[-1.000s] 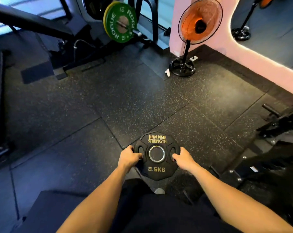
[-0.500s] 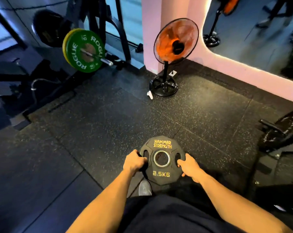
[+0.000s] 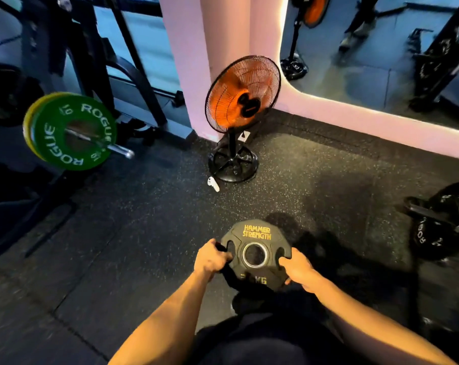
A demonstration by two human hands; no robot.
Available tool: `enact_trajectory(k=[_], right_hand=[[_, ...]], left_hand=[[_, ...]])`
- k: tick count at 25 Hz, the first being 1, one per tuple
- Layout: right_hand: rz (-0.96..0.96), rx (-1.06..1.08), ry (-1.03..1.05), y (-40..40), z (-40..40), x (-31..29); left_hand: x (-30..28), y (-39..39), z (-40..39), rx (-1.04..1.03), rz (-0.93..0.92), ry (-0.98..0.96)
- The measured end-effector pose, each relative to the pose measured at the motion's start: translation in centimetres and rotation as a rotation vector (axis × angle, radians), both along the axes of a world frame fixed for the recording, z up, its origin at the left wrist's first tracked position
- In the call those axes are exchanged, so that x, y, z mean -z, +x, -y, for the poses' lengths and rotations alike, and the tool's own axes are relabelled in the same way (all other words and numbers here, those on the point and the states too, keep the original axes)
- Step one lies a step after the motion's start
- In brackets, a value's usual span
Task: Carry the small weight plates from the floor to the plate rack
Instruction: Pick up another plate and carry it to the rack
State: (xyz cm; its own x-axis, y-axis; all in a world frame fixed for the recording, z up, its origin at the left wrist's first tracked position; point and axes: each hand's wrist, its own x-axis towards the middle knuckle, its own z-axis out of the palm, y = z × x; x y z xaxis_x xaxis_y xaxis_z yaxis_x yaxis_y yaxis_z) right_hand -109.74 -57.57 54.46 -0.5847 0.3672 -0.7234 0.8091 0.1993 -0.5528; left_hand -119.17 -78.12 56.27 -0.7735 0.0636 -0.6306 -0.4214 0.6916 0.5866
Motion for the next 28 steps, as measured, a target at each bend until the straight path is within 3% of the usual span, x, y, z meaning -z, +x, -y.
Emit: enact_trajectory(k=[9,17,22,28], right_hand=[[-0.021,0.044,0.116,-21.1,-8.7,-1.0],[-0.054,0.186,0.217,-38.3,-15.4,-1.2],[-0.080,0.368,0.192,-45.2,-19.9,-2.8],[-0.103,0.437,0.177,-49.8,-30.3,-1.8]], left_hand=[[-2.2,-22.7,-9.2,0.083,0.014,0.021],[-0.9,-44.0,-18.1,0.384,-0.038,-0.055],[-2.5,-53.1,-25.3,0.551,-0.117,-0.088],[-2.5,-60.0,-38.0,0.731,-0.151,-0.107]])
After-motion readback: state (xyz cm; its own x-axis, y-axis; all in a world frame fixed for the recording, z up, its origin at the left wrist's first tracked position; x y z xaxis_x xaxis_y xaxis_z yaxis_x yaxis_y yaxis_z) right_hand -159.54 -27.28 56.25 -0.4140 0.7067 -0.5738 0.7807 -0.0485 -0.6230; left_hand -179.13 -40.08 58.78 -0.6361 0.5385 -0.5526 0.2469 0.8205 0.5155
